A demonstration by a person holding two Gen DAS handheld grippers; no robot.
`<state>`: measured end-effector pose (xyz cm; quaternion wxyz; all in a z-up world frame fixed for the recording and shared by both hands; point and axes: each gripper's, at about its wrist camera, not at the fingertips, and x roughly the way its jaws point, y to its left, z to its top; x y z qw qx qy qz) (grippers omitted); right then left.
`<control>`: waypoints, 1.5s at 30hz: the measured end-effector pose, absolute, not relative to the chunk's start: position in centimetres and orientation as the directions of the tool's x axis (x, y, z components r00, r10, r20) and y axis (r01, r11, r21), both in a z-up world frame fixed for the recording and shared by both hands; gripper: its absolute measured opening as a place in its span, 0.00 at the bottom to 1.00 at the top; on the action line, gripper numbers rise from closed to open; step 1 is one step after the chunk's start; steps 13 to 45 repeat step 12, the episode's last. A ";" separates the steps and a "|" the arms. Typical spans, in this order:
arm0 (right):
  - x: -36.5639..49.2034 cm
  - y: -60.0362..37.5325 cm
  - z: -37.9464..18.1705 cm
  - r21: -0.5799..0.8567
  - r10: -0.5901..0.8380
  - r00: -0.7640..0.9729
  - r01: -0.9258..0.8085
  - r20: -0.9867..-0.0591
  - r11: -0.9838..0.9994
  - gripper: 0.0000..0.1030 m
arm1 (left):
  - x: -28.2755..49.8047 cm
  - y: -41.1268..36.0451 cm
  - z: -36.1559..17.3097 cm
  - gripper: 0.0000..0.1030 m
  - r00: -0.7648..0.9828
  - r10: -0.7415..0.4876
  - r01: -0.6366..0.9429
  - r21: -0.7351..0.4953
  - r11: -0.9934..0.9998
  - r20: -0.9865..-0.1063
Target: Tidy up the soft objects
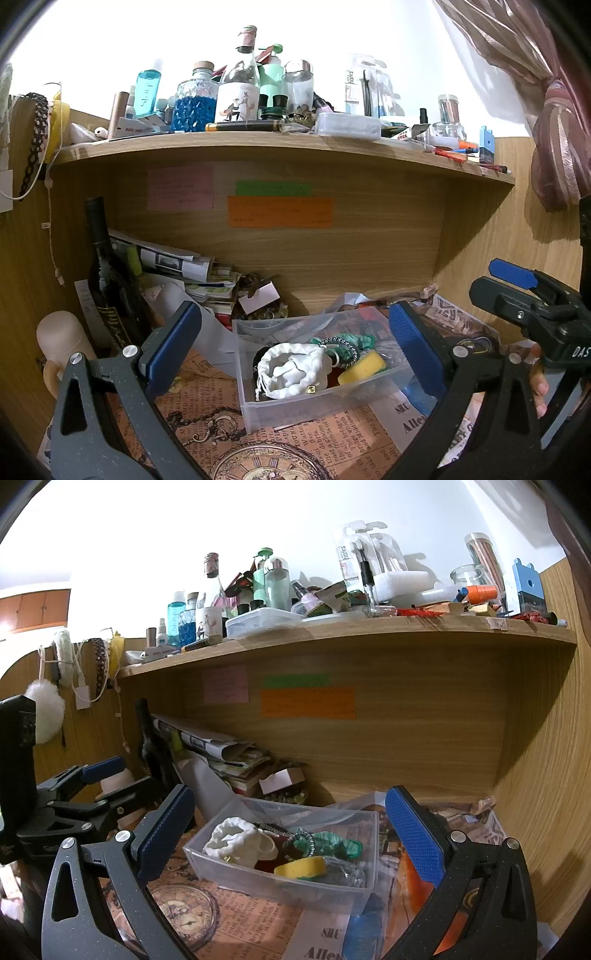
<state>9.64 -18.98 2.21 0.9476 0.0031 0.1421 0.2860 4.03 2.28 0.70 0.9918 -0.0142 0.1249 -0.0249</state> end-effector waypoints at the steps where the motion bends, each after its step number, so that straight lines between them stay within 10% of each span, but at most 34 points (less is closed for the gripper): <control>1: 9.6 -18.9 2.2 0.088 0.543 0.796 -0.541 -0.269 0.836 1.00 | 4.0 2.3 0.7 1.00 0.968 -0.053 0.047 -0.032 0.998 -0.247; 45: 10.2 -18.8 1.8 0.092 0.539 0.792 -0.538 -0.286 0.838 1.00 | 4.0 2.4 0.6 1.00 0.967 -0.057 0.049 -0.038 0.998 -0.248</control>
